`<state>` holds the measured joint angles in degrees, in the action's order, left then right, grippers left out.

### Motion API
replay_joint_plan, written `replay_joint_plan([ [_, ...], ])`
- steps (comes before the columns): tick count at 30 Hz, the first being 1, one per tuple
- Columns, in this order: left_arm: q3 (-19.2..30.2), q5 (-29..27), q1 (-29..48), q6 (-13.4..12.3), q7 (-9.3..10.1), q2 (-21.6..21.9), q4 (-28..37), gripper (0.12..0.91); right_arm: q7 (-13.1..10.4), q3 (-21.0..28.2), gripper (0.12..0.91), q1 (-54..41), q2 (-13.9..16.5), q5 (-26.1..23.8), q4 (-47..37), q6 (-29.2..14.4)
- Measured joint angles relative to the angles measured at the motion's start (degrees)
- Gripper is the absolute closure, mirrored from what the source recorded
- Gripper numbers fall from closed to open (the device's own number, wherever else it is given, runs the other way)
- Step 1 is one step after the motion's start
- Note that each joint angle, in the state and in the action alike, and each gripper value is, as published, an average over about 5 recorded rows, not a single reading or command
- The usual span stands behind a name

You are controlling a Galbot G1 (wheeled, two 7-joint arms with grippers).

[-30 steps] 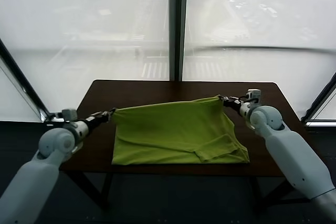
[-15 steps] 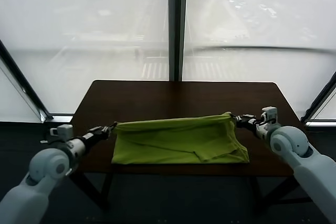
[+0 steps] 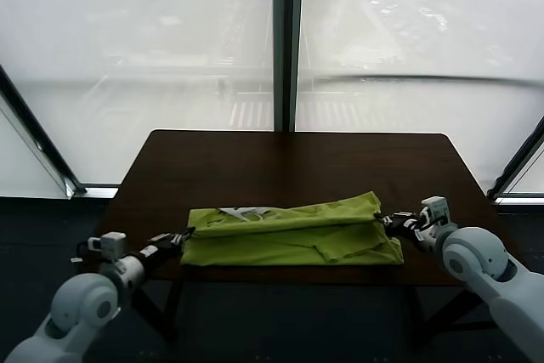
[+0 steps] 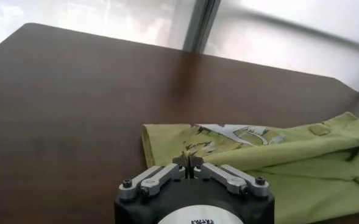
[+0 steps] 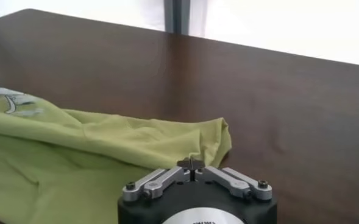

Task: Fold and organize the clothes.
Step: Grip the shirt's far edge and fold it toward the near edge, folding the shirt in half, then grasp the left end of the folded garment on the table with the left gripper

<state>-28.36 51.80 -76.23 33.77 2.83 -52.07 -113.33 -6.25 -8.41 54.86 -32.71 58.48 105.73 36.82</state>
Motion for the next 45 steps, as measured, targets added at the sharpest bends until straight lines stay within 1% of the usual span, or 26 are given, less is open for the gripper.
replay_joint_plan([
  [3,0.0,0.1,-0.3,0.4,0.11,-0.2,0.2,0.839,0.8,-0.1,0.860,0.1,0.5,0.2,0.3,0.4],
  [4,0.0,0.3,-0.4,0.6,0.22,-0.2,0.1,0.836,1.0,-0.2,0.829,0.1,0.7,0.4,0.4,0.4],
  [5,-0.1,0.4,-0.6,0.8,0.39,-0.2,0.0,0.821,1.2,-0.4,0.780,0.0,0.9,0.8,0.6,0.4],
  [7,-0.5,0.8,-1.1,1.2,0.78,-0.2,-0.4,0.751,1.4,-0.8,0.677,-0.2,1.4,1.5,1.0,0.3],
  [8,-0.8,1.0,-1.3,1.4,0.96,-0.1,-0.6,0.699,1.5,-1.0,0.602,-0.5,1.5,1.9,1.1,0.1],
  [10,-1.4,1.7,-1.9,1.8,1.23,0.1,-1.2,0.572,1.5,-1.3,0.489,-1.0,1.7,2.4,1.1,-0.5],
  [11,-1.8,2.1,-2.2,1.9,1.30,0.3,-1.6,0.516,1.5,-1.4,0.413,-1.4,1.6,2.5,1.0,-0.9],
  [12,-2.2,2.4,-2.5,2.0,1.34,0.4,-1.9,0.440,1.5,-1.5,0.357,-1.7,1.5,2.6,0.7,-1.3],
  [14,-3.1,3.0,-2.7,2.2,1.39,0.8,-2.2,0.327,1.4,-1.5,0.239,-2.6,0.7,2.4,-0.2,-1.9],
  [15,-3.5,3.2,-2.7,2.2,1.43,1.0,-2.2,0.262,1.3,-1.5,0.196,-3.2,0.2,2.2,-0.8,-2.1],
  [17,-4.0,3.8,-2.1,2.2,1.76,1.2,-1.8,0.183,1.3,-1.4,0.140,-4.2,-1.1,1.3,-2.3,-2.1],
  [18,-4.2,4.1,-1.6,2.1,1.98,1.2,-1.4,0.151,1.3,-1.3,0.129,-4.7,-1.9,0.8,-3.2,-2.2],
  [21,-3.8,4.8,0.8,1.9,2.56,0.9,0.6,0.127,1.3,-1.0,0.120,-5.8,-4.3,-0.8,-5.8,-2.2],
  [27,-0.6,3.8,7.2,1.9,2.64,-0.9,5.8,0.123,1.6,-0.8,0.118,-7.2,-8.8,-2.6,-10.4,-2.6],
  [32,1.6,3.4,11.2,2.1,2.51,-2.8,10.1,0.123,2.0,-0.7,0.118,-8.0,-12.1,-3.8,-13.3,-3.1],
  [38,3.0,3.4,14.0,2.1,2.30,-3.5,13.7,0.123,2.3,-0.5,0.118,-9.0,-14.8,-4.9,-15.8,-3.6],
  [45,4.8,3.0,16.6,2.1,2.27,-4.7,16.3,0.123,2.3,-0.1,0.124,-10.0,-16.6,-5.4,-18.2,-3.7],
])
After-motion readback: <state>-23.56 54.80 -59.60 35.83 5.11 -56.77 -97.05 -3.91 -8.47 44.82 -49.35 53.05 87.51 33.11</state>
